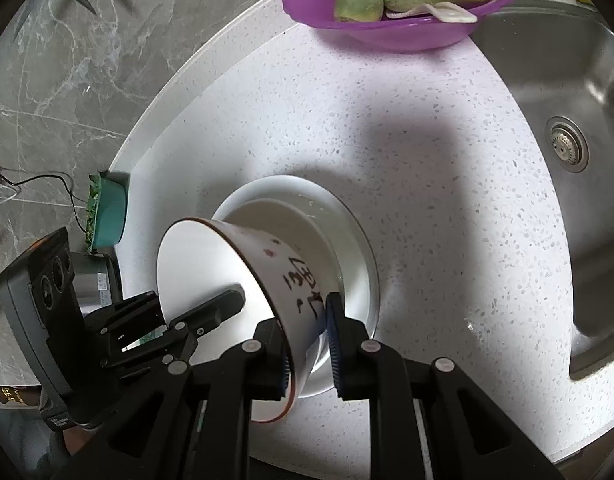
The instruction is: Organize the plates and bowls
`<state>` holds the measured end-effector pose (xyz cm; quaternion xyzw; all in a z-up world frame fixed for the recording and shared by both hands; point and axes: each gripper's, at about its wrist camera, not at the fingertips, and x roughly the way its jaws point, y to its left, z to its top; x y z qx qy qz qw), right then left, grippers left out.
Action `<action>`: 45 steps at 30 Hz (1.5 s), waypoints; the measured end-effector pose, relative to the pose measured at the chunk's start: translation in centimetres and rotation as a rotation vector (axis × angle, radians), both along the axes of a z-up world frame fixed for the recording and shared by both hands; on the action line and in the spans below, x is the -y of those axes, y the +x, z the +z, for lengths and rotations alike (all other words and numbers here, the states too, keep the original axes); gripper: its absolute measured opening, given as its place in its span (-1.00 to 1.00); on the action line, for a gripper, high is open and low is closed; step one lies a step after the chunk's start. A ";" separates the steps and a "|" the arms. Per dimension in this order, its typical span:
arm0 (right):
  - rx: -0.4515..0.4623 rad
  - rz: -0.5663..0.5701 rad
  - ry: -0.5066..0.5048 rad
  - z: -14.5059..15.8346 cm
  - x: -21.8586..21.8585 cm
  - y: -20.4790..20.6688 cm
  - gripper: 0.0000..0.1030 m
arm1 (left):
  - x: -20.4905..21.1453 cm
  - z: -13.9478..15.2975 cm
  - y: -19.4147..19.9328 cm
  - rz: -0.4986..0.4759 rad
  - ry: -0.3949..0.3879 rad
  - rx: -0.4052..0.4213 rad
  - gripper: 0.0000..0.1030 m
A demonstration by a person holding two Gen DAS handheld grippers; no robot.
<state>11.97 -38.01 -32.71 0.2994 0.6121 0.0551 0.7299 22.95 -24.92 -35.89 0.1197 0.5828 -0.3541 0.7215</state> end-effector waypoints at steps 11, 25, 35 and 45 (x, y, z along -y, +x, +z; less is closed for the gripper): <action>0.003 0.005 -0.028 0.3 -0.5 0.5 -0.57 | -0.6 0.0 0.3 0.012 -0.020 0.016 -0.70; 0.024 -0.023 -0.037 0.8 -0.1 0.5 -0.51 | -0.4 0.2 0.4 0.035 -0.058 0.003 -0.54; 0.054 -0.070 -0.010 1.4 0.6 0.2 -0.35 | 0.4 0.3 -0.4 0.016 -0.106 -0.019 0.17; 0.069 -0.054 -0.065 1.2 0.8 0.7 -0.35 | 0.4 1.4 0.1 0.029 -0.129 0.009 0.36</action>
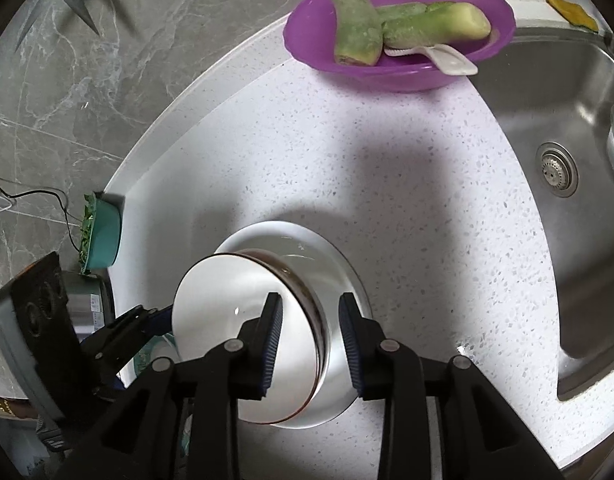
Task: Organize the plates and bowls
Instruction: 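Open both grippers to release the pink-flower bowl on the stack, then move both open grippers to the rim of the white plate-and-bowl stack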
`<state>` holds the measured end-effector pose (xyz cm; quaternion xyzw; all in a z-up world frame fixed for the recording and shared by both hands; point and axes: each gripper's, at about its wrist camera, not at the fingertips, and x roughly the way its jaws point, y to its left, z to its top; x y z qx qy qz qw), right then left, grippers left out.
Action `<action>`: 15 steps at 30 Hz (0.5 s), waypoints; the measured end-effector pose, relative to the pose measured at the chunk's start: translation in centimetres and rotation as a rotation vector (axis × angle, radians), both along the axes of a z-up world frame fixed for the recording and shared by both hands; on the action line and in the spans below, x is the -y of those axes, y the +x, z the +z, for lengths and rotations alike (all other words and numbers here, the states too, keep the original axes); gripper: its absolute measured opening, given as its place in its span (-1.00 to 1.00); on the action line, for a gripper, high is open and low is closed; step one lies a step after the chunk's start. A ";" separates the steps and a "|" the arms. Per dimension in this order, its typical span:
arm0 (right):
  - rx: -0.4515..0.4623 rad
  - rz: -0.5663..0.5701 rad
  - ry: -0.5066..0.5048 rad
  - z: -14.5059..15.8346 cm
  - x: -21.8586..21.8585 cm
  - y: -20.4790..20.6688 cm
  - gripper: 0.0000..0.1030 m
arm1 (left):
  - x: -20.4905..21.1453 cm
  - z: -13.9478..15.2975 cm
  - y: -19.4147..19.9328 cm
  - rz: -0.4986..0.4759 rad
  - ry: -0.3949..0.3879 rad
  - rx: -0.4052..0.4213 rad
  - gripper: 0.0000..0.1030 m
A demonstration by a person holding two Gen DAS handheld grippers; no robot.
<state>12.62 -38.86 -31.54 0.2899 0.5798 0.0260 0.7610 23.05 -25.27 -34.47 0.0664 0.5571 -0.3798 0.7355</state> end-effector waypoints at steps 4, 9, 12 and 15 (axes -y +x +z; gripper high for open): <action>0.026 -0.013 -0.005 0.6 0.4 -0.1 -0.35 | -0.5 0.6 0.1 0.010 -0.010 0.000 0.41; 0.120 -0.061 -0.001 2.4 2.1 -1.1 -0.10 | -2.2 2.7 0.5 0.022 -0.064 0.010 0.66; 0.142 -0.086 -0.003 3.0 3.2 -1.8 -0.08 | -3.0 3.6 0.9 0.026 -0.080 0.004 0.66; 0.158 -0.095 -0.002 3.4 3.7 -2.2 -0.08 | -4.1 4.0 1.3 0.000 -0.090 -0.005 0.66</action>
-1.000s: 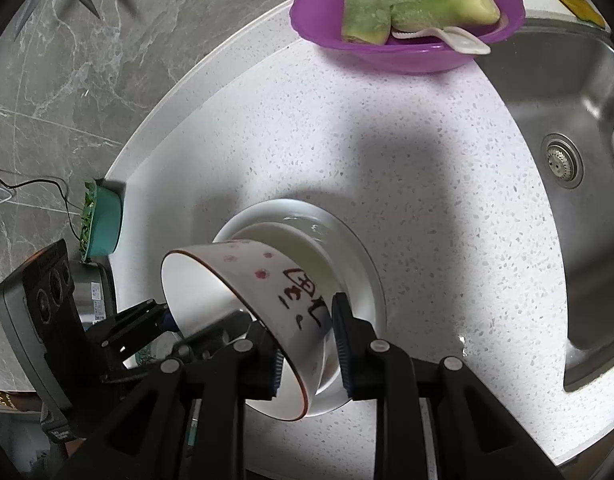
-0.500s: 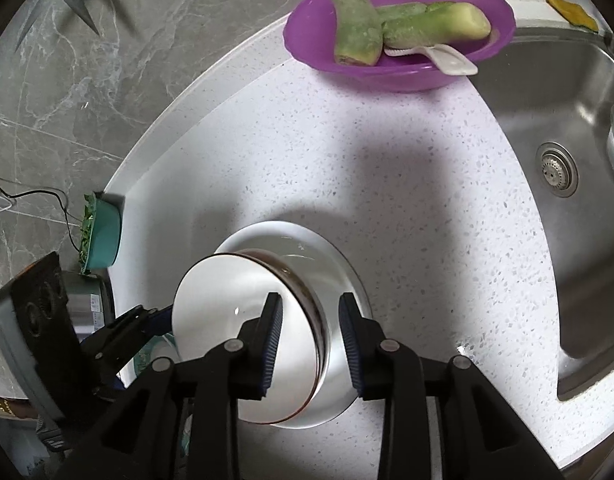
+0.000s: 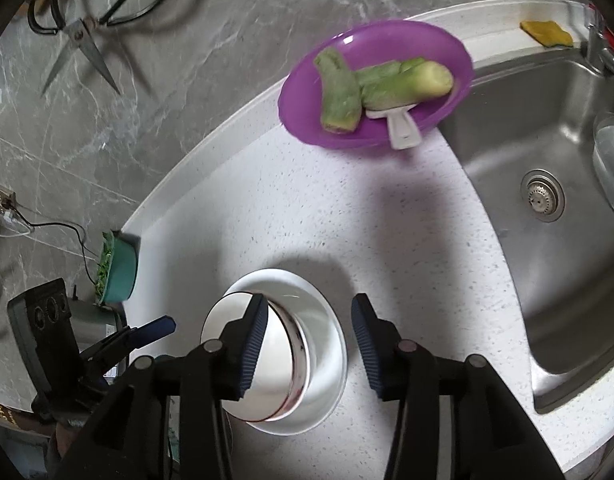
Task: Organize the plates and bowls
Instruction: 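Move both open grippers to the rim of the white plate-and-bowl stack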
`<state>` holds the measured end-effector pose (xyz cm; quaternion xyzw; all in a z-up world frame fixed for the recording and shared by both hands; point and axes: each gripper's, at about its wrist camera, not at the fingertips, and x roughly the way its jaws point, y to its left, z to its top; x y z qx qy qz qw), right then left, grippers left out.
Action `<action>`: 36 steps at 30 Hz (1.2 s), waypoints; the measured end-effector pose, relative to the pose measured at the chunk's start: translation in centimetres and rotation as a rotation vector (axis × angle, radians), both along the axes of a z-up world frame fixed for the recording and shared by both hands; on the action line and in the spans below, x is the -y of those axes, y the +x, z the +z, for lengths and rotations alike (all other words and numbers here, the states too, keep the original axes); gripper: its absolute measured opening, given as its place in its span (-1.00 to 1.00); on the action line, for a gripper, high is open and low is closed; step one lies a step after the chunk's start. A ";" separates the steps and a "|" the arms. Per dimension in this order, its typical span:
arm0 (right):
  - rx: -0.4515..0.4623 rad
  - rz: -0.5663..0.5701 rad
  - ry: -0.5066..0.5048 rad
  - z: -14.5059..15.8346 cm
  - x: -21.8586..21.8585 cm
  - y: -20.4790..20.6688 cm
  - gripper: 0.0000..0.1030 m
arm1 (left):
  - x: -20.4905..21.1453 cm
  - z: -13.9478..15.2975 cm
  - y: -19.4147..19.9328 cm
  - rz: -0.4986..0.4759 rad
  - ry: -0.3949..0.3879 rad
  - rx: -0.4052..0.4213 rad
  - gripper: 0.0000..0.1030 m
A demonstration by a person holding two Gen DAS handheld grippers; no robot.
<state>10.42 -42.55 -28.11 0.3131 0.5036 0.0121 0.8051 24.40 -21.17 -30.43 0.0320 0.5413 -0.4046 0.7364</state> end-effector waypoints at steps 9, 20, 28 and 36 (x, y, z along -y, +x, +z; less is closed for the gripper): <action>-0.042 0.005 -0.012 -1.7 1.4 -2.5 -0.07 | -3.6 -1.4 2.6 -0.182 0.138 0.018 0.66; -0.105 -0.009 0.021 -4.5 -0.3 -3.2 -0.07 | -2.7 -5.5 3.7 -0.245 0.176 -0.070 0.66; -0.135 -0.030 0.000 -5.4 -0.7 -3.6 -0.07 | -2.5 -6.4 4.2 -0.238 0.177 -0.083 0.68; -0.161 -0.034 0.007 -6.2 -0.7 -3.8 -0.07 | -3.1 -6.8 4.6 -0.246 0.199 -0.089 0.67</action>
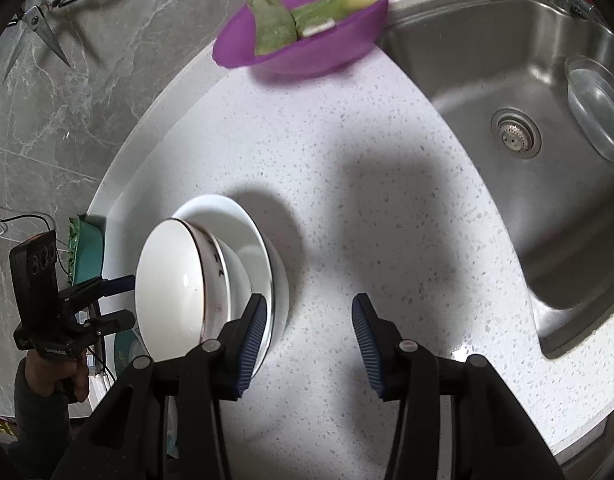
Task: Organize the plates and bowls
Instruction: 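Move both open grippers to the rim of the white plate-and-bowl stack, then close both grippers on the rim of the white plate-and-bowl stack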
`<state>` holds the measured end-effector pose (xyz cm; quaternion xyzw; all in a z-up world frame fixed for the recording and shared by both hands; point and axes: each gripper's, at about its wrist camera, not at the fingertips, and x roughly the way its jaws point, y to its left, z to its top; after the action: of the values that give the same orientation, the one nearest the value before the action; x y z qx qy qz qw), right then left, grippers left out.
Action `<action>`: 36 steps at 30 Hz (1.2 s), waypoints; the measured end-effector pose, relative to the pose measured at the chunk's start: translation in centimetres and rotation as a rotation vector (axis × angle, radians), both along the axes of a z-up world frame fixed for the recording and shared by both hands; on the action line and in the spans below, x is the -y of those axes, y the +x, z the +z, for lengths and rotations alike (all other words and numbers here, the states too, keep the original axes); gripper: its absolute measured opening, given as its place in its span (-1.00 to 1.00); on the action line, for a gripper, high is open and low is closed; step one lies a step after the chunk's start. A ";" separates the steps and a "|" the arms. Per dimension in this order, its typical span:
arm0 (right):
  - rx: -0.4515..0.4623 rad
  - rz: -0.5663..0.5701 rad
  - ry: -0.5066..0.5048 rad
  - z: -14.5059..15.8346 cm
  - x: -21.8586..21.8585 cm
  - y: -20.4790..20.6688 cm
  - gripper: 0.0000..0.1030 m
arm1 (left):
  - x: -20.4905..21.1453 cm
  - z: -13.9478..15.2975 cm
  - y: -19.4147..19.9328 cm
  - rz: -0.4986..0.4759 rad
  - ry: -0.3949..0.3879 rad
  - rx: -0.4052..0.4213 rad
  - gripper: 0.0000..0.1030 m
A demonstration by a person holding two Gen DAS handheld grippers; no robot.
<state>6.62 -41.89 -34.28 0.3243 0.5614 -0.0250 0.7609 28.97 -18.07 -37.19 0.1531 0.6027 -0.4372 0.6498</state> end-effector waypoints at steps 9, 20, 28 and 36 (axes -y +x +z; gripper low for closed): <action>-0.019 0.010 0.003 -0.8 -0.8 0.1 -0.07 | 1.1 -1.1 -0.2 -0.013 0.029 0.012 0.72; -0.027 0.019 -0.015 -1.5 -0.9 0.8 -0.02 | 2.2 -1.9 -0.4 -0.016 0.080 0.047 0.70; -0.014 0.041 -0.039 -2.0 -1.1 1.2 -0.01 | 4.0 -3.9 -0.3 -0.017 0.147 0.060 0.70; 0.009 0.058 -0.058 -1.9 -1.1 1.2 0.00 | 5.5 -5.4 -0.5 0.008 0.152 0.076 0.70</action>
<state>7.82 -40.78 -36.16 0.2859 0.5663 -0.0181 0.7728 28.48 -23.57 -42.61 0.2161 0.6096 -0.3812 0.6605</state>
